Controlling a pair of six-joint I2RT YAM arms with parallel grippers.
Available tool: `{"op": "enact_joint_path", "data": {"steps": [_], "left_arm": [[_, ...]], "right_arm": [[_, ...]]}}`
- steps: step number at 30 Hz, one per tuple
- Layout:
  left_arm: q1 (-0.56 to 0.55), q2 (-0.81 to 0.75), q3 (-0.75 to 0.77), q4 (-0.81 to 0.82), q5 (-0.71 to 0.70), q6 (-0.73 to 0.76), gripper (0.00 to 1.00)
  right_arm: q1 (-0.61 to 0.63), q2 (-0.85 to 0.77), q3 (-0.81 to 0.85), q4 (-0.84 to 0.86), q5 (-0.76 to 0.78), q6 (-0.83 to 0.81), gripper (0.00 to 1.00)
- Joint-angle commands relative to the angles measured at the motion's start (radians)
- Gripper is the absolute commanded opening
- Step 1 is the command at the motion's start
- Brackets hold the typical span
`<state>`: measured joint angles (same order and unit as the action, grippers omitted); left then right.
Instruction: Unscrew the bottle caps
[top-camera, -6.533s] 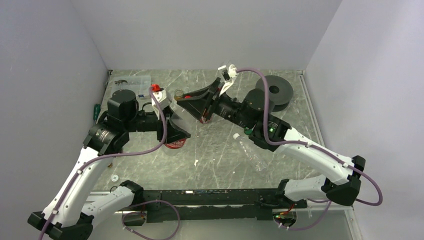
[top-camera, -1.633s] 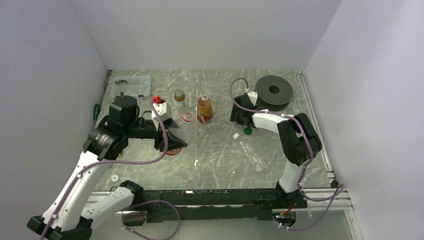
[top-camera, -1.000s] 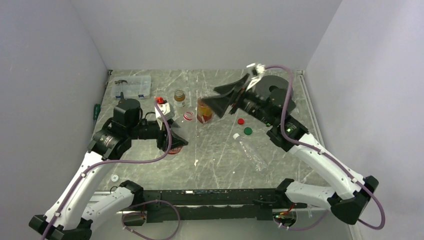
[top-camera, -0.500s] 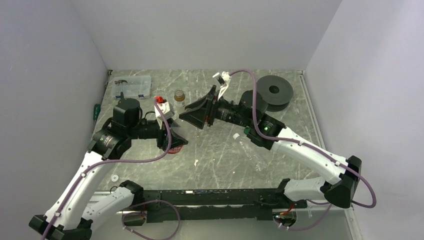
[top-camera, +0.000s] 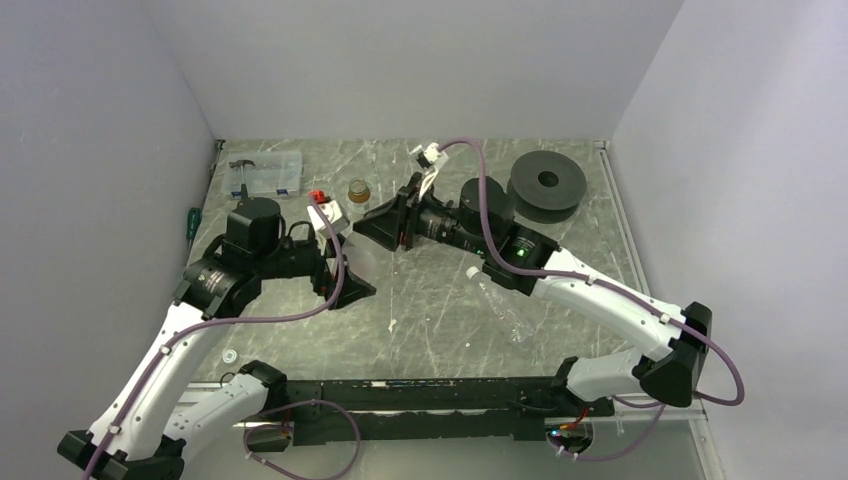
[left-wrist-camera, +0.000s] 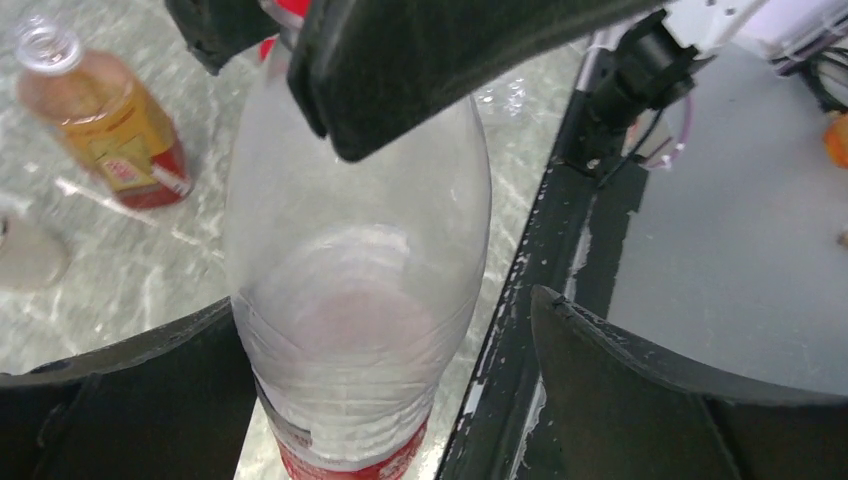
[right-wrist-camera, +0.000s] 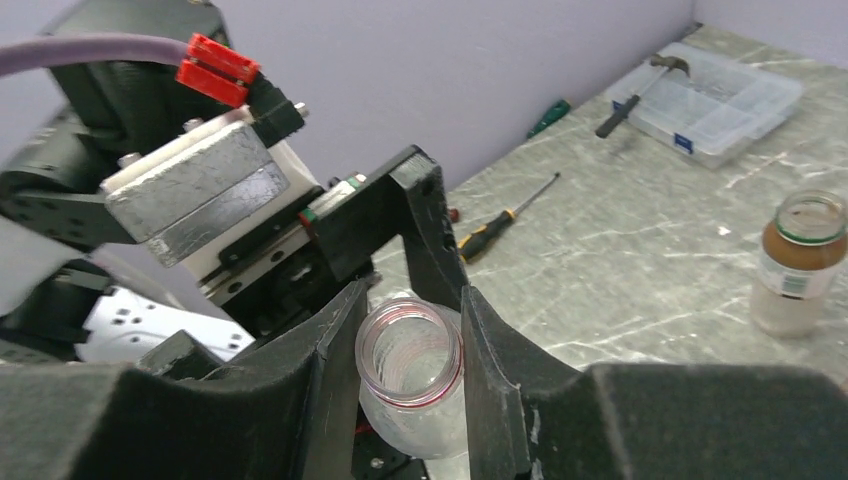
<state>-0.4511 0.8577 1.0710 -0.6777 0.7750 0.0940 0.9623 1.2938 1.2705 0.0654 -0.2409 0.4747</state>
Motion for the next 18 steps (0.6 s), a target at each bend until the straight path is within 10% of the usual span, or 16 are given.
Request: {"op": "enact_joint_path", "data": {"steps": [1,8,18], "left_arm": [[-0.001,-0.019,0.079,-0.114,-0.122,0.032,0.99],[-0.001,-0.066,0.125,-0.258,-0.368,0.058,0.99],[0.000,-0.084,0.135,-0.318,-0.359,0.076,0.99]], "right_arm": [[-0.002,0.050,0.067,-0.132,0.181,-0.171,0.03],[-0.015,0.227,0.109,-0.143,0.328,-0.314,0.00],[-0.025,0.448,0.201,-0.002,0.376,-0.352,0.00]]}}
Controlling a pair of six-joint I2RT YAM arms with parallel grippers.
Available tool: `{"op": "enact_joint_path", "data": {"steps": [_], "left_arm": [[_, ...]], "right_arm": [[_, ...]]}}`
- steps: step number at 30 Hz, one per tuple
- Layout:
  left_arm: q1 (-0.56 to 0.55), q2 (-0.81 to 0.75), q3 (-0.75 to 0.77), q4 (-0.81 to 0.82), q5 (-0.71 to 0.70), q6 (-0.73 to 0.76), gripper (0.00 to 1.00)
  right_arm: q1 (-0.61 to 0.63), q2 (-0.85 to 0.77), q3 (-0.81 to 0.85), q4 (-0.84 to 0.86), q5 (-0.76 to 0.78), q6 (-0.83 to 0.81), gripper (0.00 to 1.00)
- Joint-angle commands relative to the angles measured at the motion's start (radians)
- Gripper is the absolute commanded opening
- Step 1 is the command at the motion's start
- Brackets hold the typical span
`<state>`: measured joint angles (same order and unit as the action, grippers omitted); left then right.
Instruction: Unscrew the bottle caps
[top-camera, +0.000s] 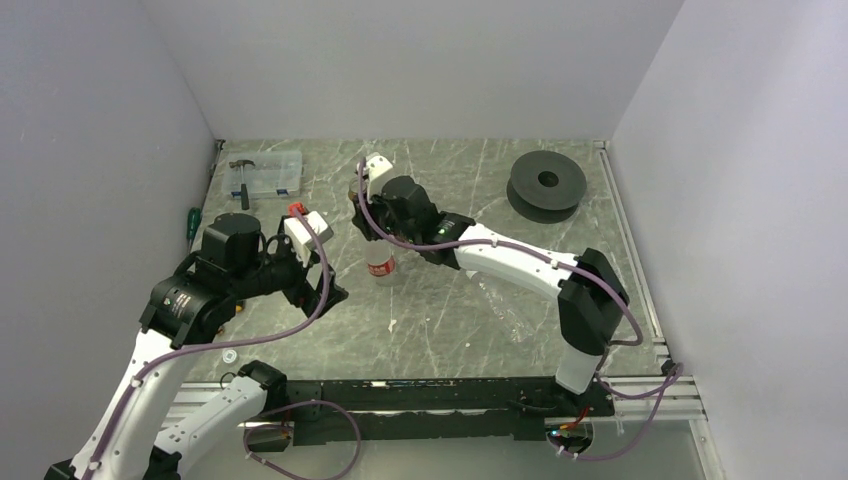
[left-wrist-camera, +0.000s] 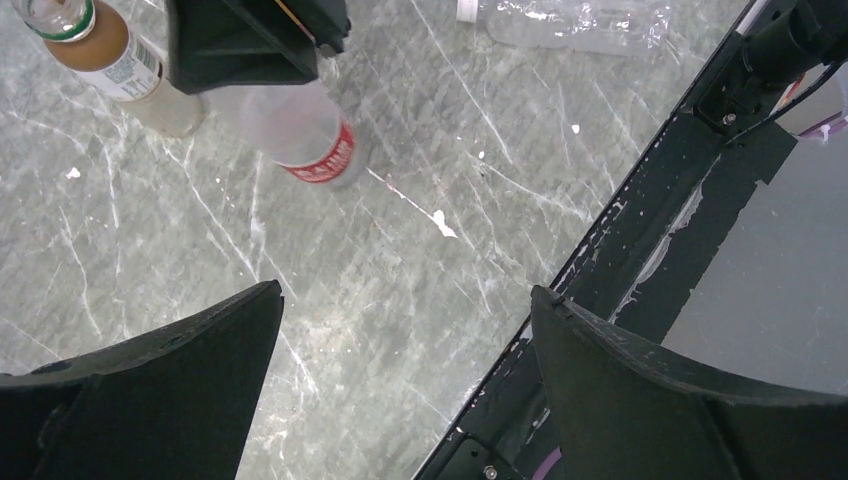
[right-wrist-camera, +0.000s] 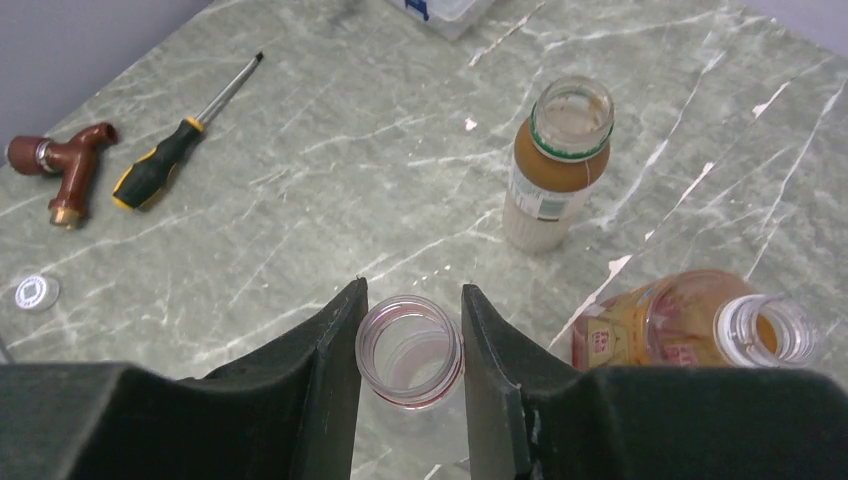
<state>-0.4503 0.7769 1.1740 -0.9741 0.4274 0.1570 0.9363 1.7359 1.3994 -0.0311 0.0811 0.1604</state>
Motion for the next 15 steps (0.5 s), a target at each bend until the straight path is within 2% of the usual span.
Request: {"op": "enact_joint_path", "data": {"steps": [1,7,15], "left_arm": [[-0.001,-0.003,0.031,-0.020,-0.009,0.014,0.99],[-0.001,0.001,0.026,-0.013,0.002,0.013,0.99],[-0.001,-0.005,0.010,0.009,0.015,0.003,0.99]], "right_arm": [[0.001,0.018,0.074,0.109,0.059,-0.037,0.00],[0.002,0.068,0.074,0.157,0.080,-0.013,0.00],[0.010,0.056,0.024,0.179,0.086,-0.013,0.00]]}}
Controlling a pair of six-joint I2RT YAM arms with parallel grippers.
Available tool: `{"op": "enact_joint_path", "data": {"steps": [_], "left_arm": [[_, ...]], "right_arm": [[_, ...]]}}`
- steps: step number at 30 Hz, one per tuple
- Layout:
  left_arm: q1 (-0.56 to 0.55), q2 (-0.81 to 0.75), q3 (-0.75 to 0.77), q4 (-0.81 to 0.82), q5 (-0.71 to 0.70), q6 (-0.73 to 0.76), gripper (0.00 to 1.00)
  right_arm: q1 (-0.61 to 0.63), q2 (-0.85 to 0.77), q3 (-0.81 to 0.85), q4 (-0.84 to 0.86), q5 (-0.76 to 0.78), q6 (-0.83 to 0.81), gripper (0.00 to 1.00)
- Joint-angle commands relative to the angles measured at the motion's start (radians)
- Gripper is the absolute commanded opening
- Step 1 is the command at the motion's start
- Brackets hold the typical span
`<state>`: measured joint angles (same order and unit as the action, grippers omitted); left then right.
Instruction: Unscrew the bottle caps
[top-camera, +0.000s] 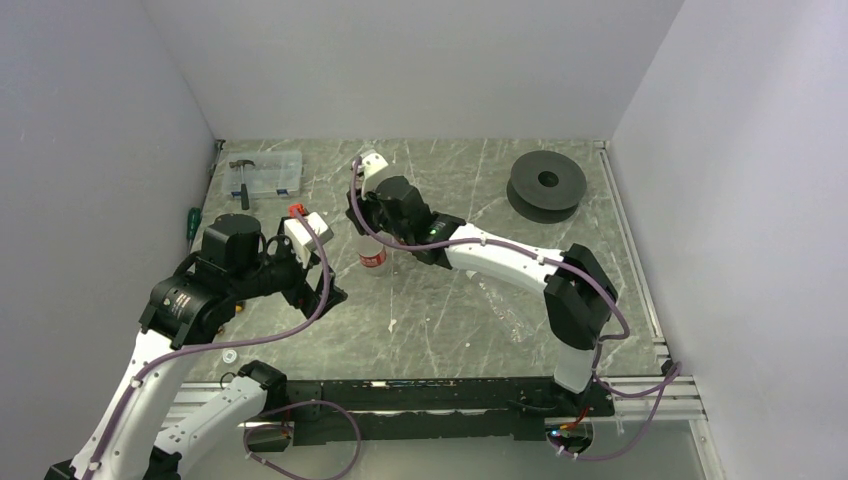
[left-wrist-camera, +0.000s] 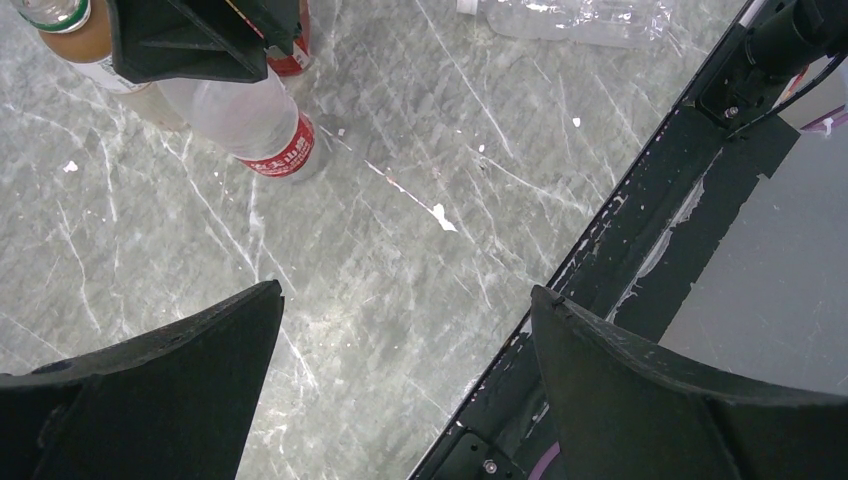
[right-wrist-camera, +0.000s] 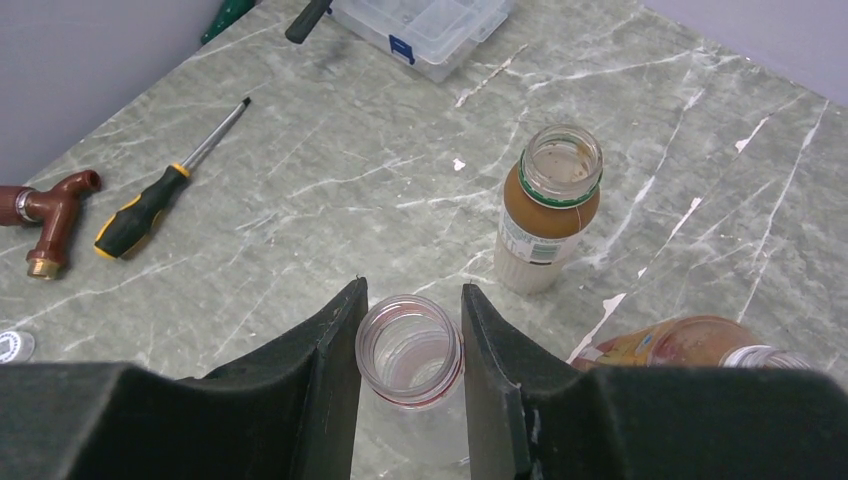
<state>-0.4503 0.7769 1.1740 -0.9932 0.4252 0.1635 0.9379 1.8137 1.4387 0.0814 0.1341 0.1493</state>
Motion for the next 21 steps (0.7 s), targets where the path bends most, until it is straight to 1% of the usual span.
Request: {"op": "enact_joint_path", "data": {"steps": [1,2,3,5,9,12,17,21], "left_arm": [[-0.001,-0.002,0.009,0.030,0.018,-0.004,0.99],[-0.001,-0.001,0.008,0.031,0.018,-0.004,0.99],[-0.001,0.001,0.008,0.033,0.020,-0.004,0.99],[-0.001,0.004,0.009,0.033,0.026,-0.004,0.99],[-0.001,0.008,0.017,0.034,0.033,-0.008,0.99],[-0.001,0.009,0.019,0.033,0.034,-0.010,1.00],[0.000,0.007,0.016,0.036,0.045,-0.013,0.99],[0.001,0.008,0.017,0.040,0.054,-0.018,0.99]], "right_arm": [[0.009,-0.028,-0.035,0.077,0.034,0.001,0.00],[0.009,-0.033,-0.045,0.086,0.037,0.004,0.03],[0.010,-0.036,-0.052,0.090,0.041,0.010,0.09],[0.009,-0.044,-0.059,0.092,0.053,0.022,0.23],[0.009,-0.066,-0.075,0.103,0.080,0.046,0.45],[0.009,-0.089,-0.087,0.111,0.090,0.051,0.51],[0.009,-0.118,-0.081,0.103,0.095,0.047,0.69],[0.009,-0.137,-0.074,0.088,0.103,0.037,0.77]]}}
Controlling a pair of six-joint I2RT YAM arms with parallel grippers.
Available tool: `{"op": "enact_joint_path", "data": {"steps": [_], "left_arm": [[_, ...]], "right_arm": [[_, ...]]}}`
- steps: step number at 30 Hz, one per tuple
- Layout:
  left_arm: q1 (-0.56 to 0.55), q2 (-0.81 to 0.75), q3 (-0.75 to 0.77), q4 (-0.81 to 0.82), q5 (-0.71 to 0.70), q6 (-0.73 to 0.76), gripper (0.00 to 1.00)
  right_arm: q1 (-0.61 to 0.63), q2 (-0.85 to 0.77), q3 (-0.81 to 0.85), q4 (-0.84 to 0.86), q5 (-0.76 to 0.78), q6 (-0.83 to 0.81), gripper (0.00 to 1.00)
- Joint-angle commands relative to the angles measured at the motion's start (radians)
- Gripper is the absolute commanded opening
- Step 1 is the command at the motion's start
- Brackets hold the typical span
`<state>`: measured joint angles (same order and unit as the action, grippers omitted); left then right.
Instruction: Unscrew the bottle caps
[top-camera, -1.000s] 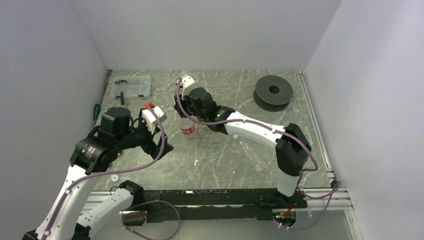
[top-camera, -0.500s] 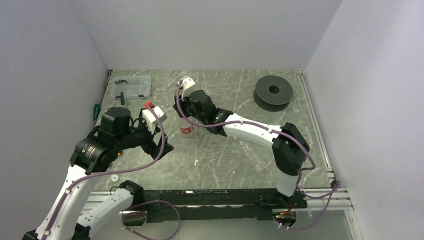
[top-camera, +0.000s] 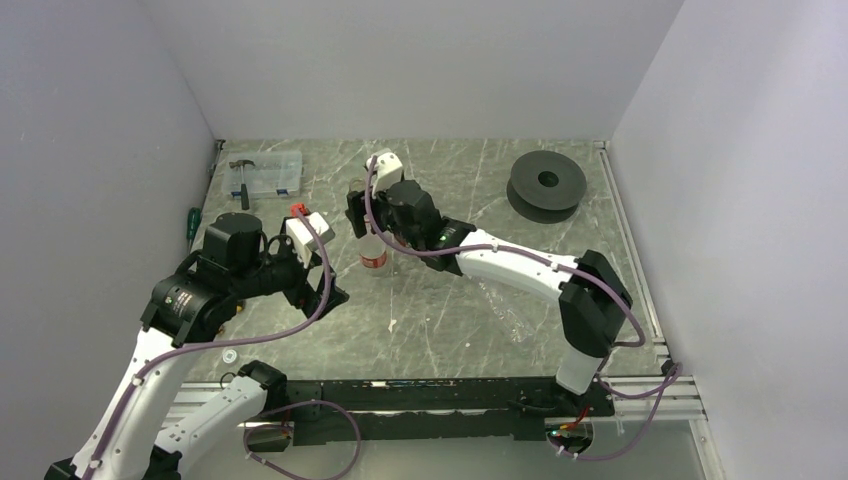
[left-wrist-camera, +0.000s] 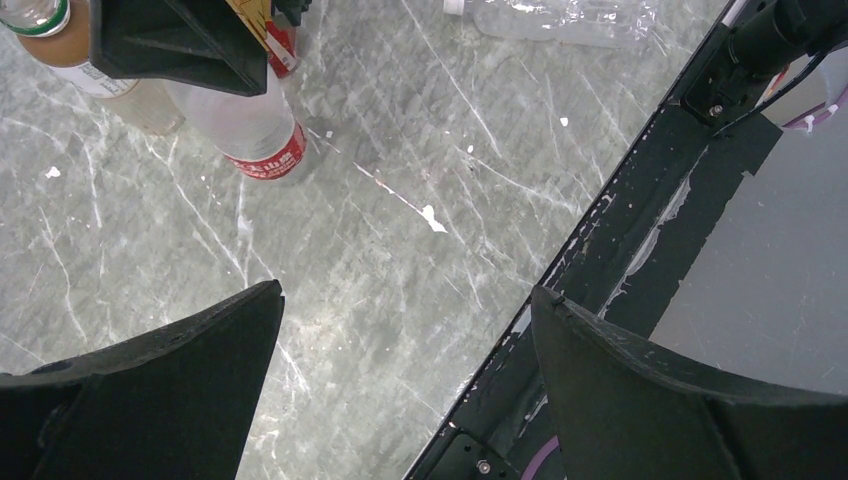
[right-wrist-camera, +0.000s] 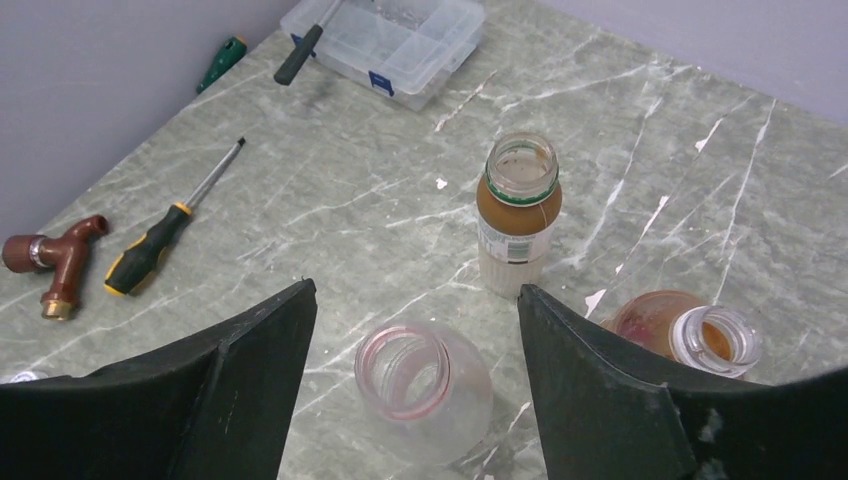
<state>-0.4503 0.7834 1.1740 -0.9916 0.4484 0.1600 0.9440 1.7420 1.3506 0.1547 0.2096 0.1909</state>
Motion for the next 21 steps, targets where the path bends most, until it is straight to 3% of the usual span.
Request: {"op": "enact_joint_path", "data": {"steps": [1,10,16,21], "left_arm": [[0.001,0.002,0.018,0.038,0.032,-0.014,0.99],[0.001,0.015,0.029,0.043,0.042,-0.017,0.99],[0.001,0.036,0.036,0.040,0.059,-0.052,0.99],[0.001,0.040,0.031,0.065,0.070,-0.069,0.99]], "right_arm": [[0.003,-0.071,0.016,0.012,0.028,-0.006,0.79],[0.003,-0.156,0.067,-0.098,0.021,-0.016,0.99],[-0.036,-0.258,0.068,-0.358,0.091,0.025,1.00],[-0.186,-0.366,-0.035,-0.601,0.026,0.143,1.00]]}}
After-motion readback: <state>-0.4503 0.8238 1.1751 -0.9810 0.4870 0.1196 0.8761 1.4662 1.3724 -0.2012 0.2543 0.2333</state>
